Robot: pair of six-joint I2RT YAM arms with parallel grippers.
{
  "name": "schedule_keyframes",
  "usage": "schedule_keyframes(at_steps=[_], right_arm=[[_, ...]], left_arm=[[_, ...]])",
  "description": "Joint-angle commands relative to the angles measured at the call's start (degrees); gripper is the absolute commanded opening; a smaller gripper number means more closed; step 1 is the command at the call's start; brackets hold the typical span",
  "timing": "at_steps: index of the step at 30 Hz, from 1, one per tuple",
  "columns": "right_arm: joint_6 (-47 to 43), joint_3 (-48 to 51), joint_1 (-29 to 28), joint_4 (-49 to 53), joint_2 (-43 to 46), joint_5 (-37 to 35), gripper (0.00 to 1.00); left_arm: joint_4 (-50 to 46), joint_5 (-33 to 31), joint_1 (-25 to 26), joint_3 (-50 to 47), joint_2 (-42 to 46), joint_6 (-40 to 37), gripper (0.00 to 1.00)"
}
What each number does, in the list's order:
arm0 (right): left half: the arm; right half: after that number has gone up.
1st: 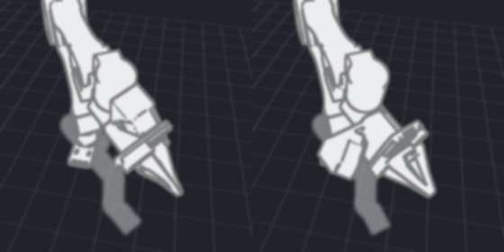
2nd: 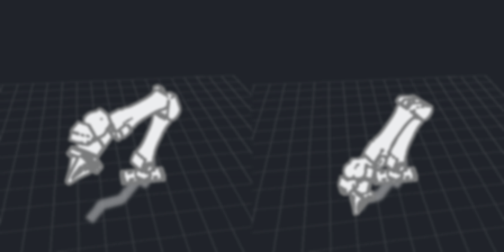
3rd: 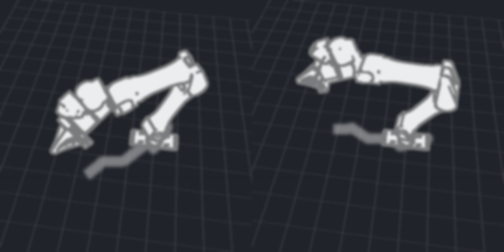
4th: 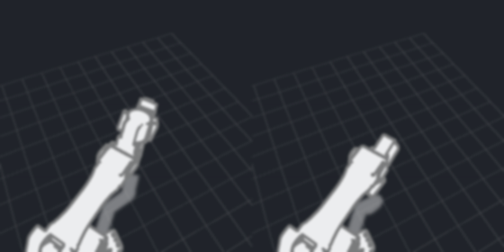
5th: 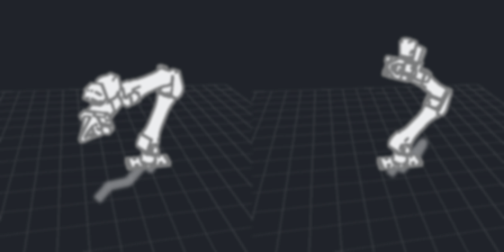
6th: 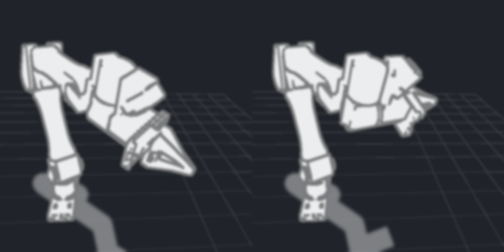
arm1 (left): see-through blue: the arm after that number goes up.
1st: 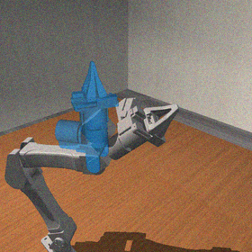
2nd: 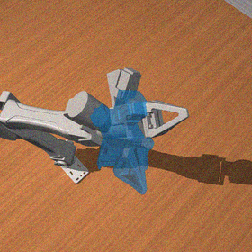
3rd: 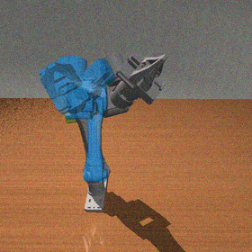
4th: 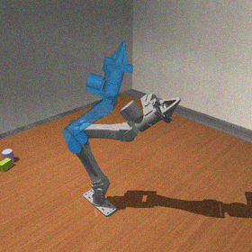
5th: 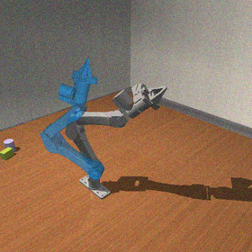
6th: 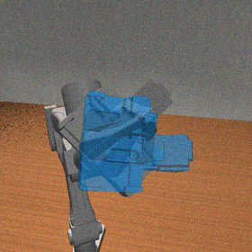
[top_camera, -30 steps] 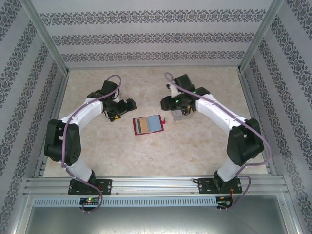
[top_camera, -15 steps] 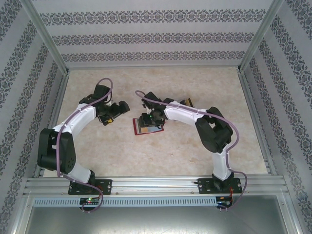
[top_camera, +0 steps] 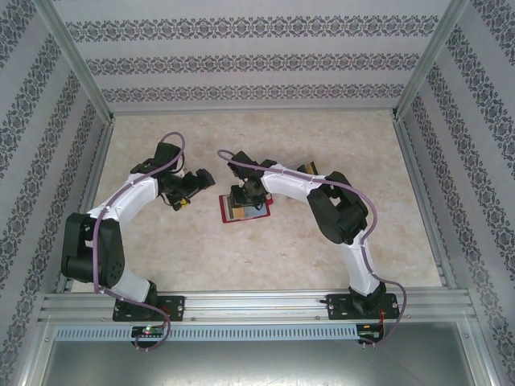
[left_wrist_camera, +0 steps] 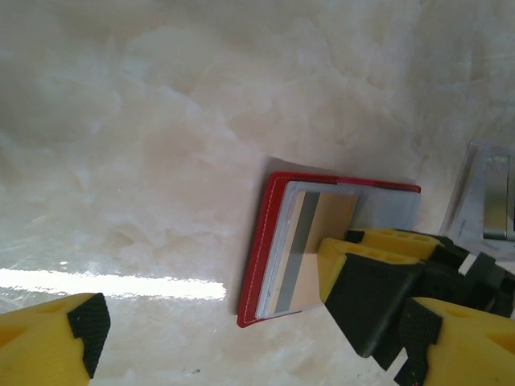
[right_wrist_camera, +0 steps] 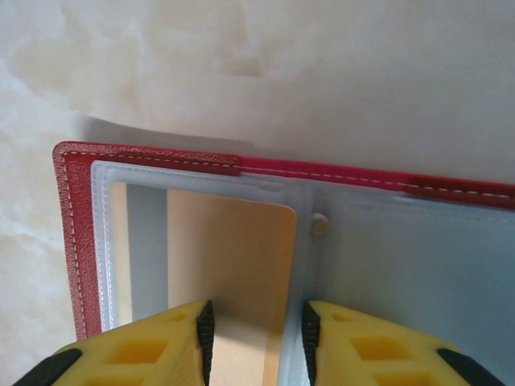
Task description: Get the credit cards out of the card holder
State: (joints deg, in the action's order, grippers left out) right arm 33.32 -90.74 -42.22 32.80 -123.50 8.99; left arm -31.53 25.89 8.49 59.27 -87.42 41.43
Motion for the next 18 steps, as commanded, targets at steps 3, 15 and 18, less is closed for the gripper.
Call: schedule_keyframes(at_steps=[3,15,18], right_arm=[[1.6,0.5,1.0,1.9,-1.1,-1.6,0.33],[2.6,4.6,3.5,-4.6,2.8,6.1,0.33],[2.8,6.1,4.7,-7.7,5.8,9.8,0.37]], left_arm=[[3.4,4.8,-0.1,-0.2,-2.1,3.1,0.84],[6.4,8.2,5.9,2.9,-10.0,4.4,0.37],[6.8,8.4,7.1,3.5,-11.6,4.6,0.32]])
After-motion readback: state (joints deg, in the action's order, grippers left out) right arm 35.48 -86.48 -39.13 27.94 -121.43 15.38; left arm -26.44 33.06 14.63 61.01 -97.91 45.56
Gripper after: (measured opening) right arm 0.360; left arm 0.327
